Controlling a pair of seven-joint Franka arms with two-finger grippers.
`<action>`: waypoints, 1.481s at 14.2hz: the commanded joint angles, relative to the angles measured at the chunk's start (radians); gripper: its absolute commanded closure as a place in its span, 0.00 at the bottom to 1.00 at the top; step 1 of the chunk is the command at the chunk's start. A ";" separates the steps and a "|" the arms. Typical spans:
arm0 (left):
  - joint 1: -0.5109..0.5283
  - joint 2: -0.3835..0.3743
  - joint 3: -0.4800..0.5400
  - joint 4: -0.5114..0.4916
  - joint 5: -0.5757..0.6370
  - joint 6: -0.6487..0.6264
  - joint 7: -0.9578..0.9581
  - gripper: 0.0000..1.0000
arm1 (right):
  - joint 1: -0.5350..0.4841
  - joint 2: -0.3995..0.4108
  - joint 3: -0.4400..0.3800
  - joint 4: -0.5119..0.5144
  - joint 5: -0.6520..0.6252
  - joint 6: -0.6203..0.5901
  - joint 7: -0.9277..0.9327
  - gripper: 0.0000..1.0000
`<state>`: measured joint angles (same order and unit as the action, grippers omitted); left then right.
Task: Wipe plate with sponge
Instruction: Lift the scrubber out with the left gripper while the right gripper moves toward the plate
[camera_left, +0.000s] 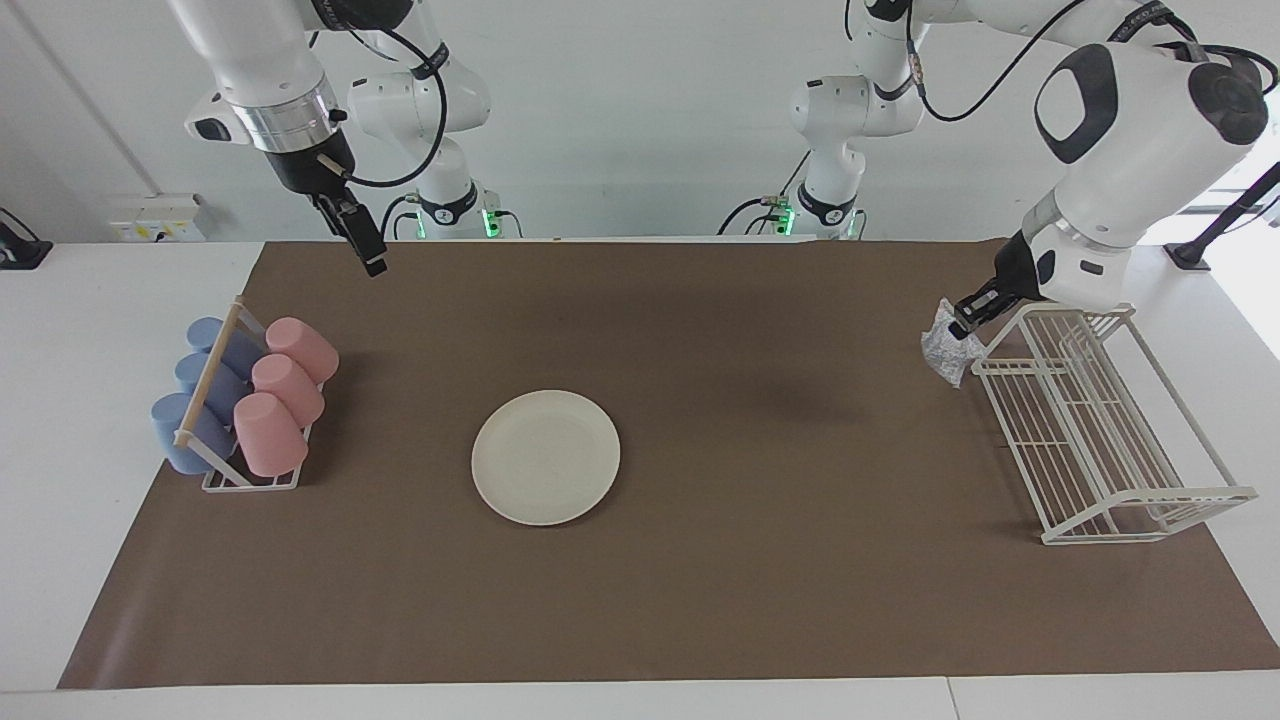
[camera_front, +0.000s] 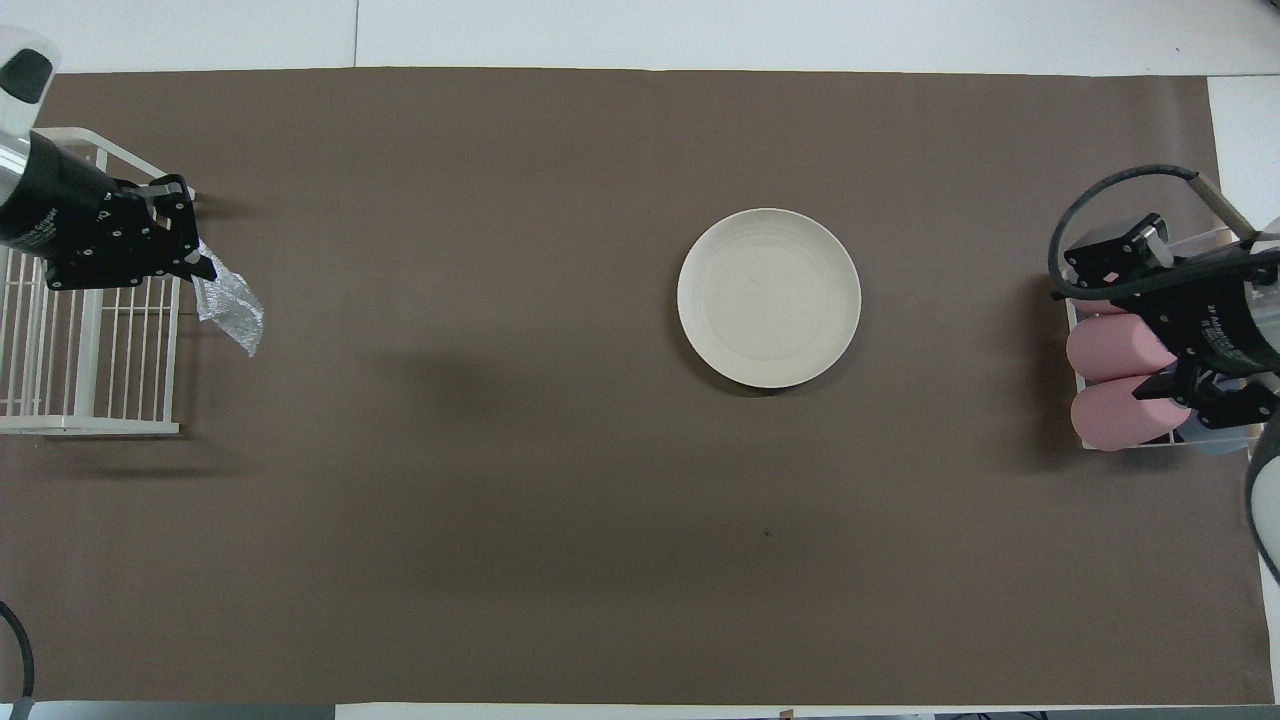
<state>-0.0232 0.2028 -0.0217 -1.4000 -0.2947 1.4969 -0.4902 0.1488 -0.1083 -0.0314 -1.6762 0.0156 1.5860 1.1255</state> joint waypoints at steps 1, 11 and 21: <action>0.061 -0.023 -0.004 -0.032 -0.231 -0.026 0.013 1.00 | 0.026 -0.014 0.002 -0.020 0.012 0.060 0.198 0.00; -0.007 -0.347 -0.007 -0.657 -0.831 0.055 0.398 1.00 | 0.052 -0.037 0.022 -0.083 0.124 0.126 0.347 0.00; -0.201 -0.388 -0.010 -0.878 -1.225 0.261 0.849 1.00 | 0.391 0.154 0.045 0.141 0.059 0.063 0.842 0.00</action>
<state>-0.1869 -0.1657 -0.0387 -2.2595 -1.4689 1.7209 0.3309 0.5090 0.0276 0.0147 -1.5585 0.0845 1.6616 1.8973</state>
